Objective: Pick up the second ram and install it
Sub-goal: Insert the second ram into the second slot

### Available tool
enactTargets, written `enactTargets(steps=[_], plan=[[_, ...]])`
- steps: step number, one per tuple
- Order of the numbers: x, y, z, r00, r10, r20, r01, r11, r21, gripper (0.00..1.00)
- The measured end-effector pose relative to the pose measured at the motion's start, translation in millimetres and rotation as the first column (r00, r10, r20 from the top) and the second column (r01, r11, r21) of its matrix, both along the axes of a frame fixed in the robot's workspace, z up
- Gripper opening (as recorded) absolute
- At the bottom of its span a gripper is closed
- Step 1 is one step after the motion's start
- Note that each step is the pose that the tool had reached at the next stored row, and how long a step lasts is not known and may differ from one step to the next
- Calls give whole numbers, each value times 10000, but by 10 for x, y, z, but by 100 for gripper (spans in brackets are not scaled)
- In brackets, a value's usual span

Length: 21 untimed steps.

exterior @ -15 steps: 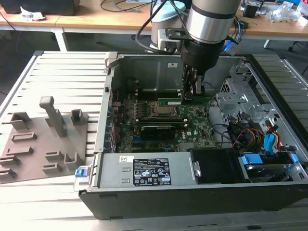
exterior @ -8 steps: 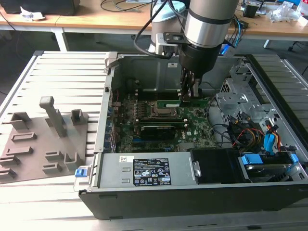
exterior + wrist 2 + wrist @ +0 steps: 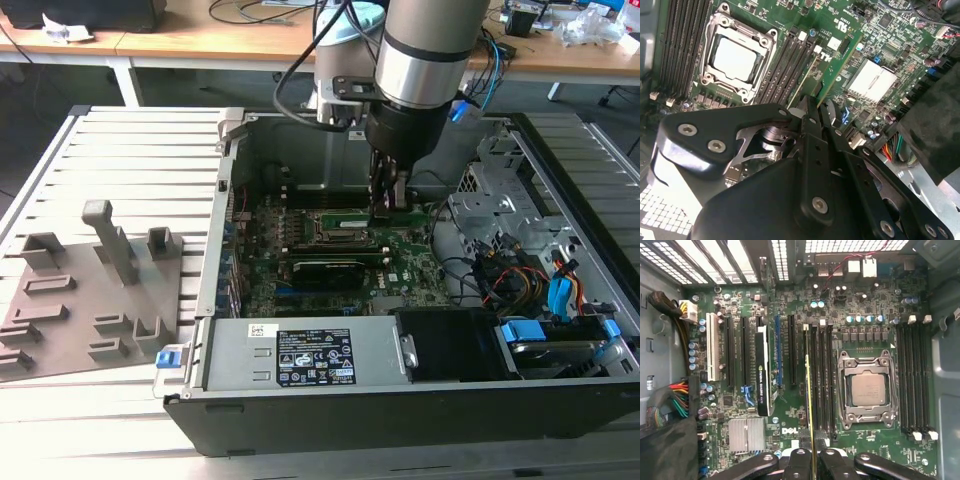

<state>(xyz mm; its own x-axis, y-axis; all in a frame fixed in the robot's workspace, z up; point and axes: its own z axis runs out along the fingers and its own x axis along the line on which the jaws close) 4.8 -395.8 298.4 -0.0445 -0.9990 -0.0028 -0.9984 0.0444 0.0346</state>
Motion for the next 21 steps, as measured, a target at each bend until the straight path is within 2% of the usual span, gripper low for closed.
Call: enactTargets(steps=[13,21], plan=[[-4,8,-116,10000,0,0,0,10000,0,14],[-11,9,-215,10000,0,0,0,10000,0,14]])
